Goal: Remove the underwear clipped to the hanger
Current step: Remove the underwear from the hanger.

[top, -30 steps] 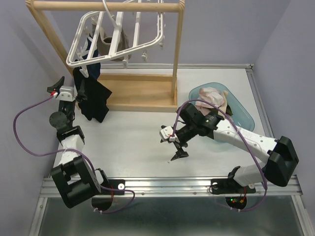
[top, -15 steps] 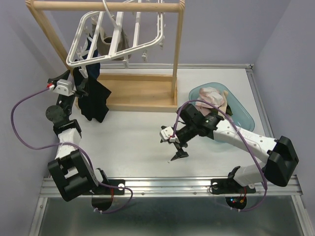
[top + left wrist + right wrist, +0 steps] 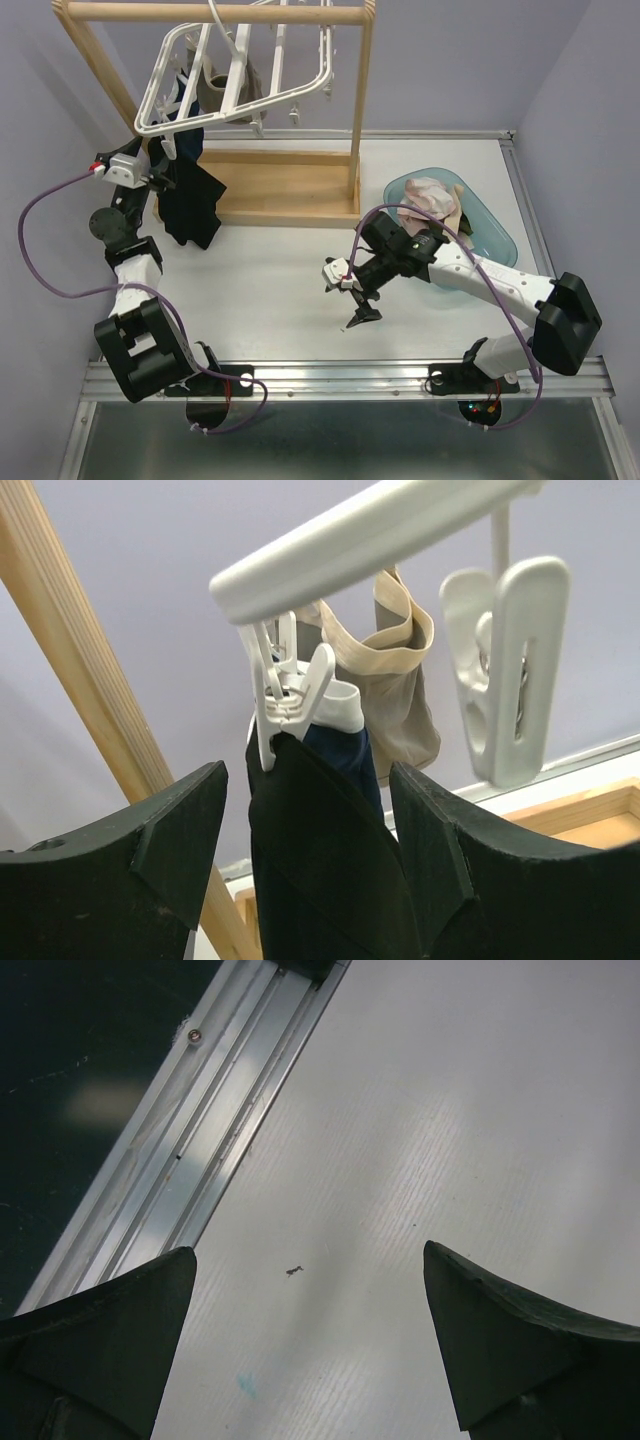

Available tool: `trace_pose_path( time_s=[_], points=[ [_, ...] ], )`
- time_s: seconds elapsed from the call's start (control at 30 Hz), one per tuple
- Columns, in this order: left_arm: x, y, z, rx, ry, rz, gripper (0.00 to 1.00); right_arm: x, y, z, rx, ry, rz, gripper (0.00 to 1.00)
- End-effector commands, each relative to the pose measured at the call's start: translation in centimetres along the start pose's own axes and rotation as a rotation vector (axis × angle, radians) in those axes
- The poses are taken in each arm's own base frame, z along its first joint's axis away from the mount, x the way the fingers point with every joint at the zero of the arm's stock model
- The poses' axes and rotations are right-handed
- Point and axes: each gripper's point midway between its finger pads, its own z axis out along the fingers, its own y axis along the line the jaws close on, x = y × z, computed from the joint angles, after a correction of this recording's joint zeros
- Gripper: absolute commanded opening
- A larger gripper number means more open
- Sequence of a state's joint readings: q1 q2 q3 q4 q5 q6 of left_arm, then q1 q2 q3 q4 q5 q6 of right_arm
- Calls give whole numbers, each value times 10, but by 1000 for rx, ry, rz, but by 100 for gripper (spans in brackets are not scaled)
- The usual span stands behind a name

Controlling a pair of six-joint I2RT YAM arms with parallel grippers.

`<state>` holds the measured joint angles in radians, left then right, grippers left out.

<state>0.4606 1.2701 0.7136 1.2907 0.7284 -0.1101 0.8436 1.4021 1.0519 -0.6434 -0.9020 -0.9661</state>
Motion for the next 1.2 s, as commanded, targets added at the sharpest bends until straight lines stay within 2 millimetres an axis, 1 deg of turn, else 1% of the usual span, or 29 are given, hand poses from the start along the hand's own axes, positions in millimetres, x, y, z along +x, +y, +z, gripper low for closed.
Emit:
trace_pose_path(
  time_s=[0.0, 0.17, 0.37, 0.6, 0.9, 1.03, 1.17],
  points=[
    [-97, -8, 8, 46, -305, 245, 76, 1, -2, 2, -3, -20, -10, 100],
    [-110, -6, 10, 36, -331, 254, 75, 0, -1, 2, -9, -26, -7, 100],
    [-115, -6, 14, 26, -343, 270, 74, 0, 0, 3, -13, -26, -6, 100],
    [-121, -9, 19, 31, -360, 279, 73, 0, 0, 3, -15, -30, -5, 100],
    [-129, -8, 24, 20, -383, 274, 71, 0, 1, 4, -20, -31, -1, 100],
    [-127, -6, 25, 12, -381, 270, 68, 0, 1, 3, -18, -31, -1, 100],
    [-126, -6, 27, 24, -375, 258, 61, -1, 0, 3, -17, -31, -4, 100]
  ],
)
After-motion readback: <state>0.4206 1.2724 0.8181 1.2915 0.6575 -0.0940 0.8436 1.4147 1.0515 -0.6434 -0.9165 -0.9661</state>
